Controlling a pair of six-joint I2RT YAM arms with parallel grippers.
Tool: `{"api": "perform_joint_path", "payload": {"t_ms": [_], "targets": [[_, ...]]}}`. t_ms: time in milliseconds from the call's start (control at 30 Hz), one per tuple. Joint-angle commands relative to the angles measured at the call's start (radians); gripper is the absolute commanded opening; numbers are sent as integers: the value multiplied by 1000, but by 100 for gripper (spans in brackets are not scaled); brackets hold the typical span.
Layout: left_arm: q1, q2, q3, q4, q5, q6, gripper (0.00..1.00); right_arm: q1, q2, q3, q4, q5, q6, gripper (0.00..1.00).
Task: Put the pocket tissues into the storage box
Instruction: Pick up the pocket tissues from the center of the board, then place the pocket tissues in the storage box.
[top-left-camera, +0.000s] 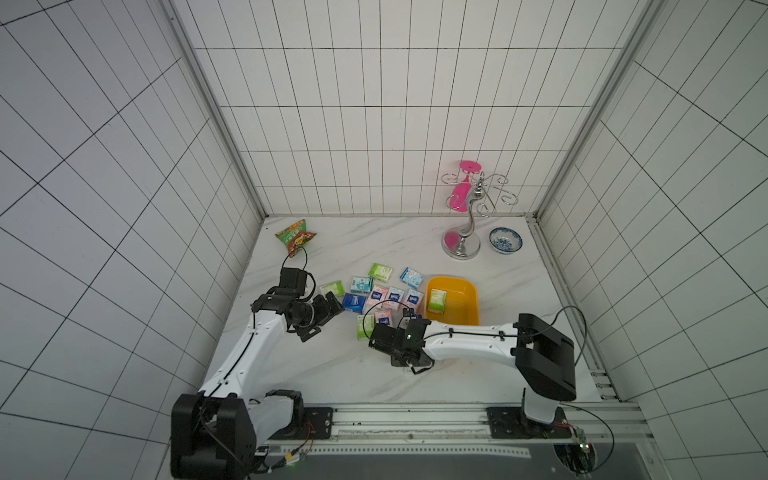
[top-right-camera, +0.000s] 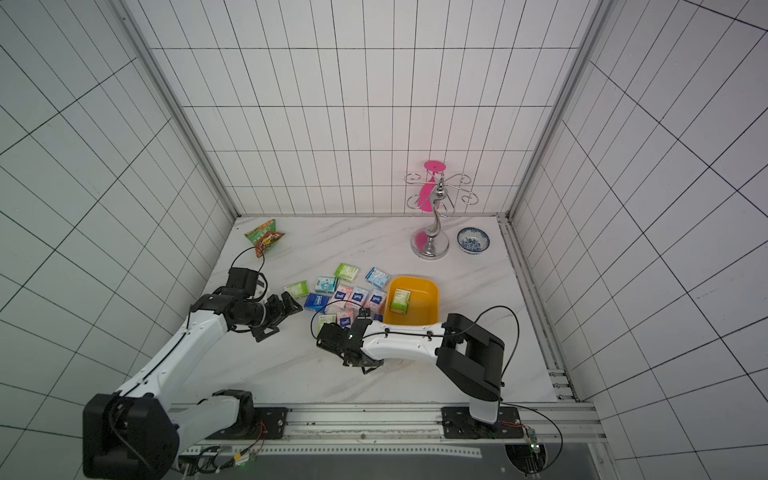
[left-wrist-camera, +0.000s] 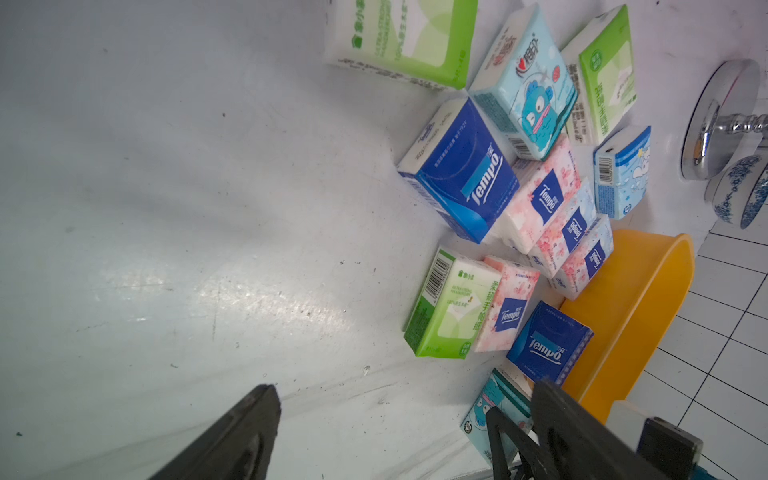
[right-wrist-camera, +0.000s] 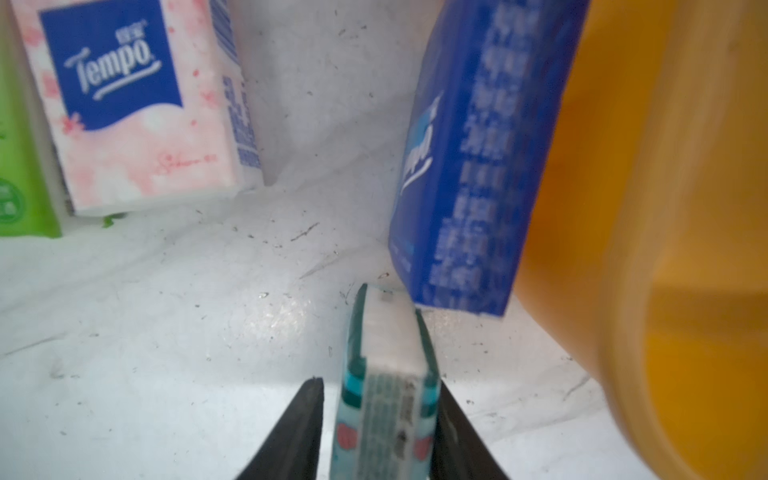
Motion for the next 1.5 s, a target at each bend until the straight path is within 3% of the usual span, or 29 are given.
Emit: {"api": "perform_joint_path", "payload": {"t_ms": [0, 100, 367, 600, 833, 1067, 1267, 1467], "targets": [[-2, -21, -6, 3, -2, 11, 97, -10, 12, 43, -9, 22, 8, 34], [-3, -26, -10, 6, -2, 11, 97, -9, 6, 51, -10, 17, 2, 28], [-2, -44, -15, 13, -2, 12, 98, -7, -27, 115, -87, 15, -3, 26], [-1, -37, -8, 24, 32, 12, 97, -40, -126, 209, -175, 6, -88, 25], [-7, 40, 45, 21, 158, 104, 97, -239, -292, 158, -155, -90, -215, 25], [-32, 74, 101, -23, 127, 160, 97, -543, -418, 77, -153, -190, -397, 25], [-49, 77, 130, -36, 72, 147, 97, -740, -426, 24, -163, -235, -562, 25], [-62, 61, 116, -47, 36, 123, 97, -791, -336, 10, -160, -212, -672, 25]]}}
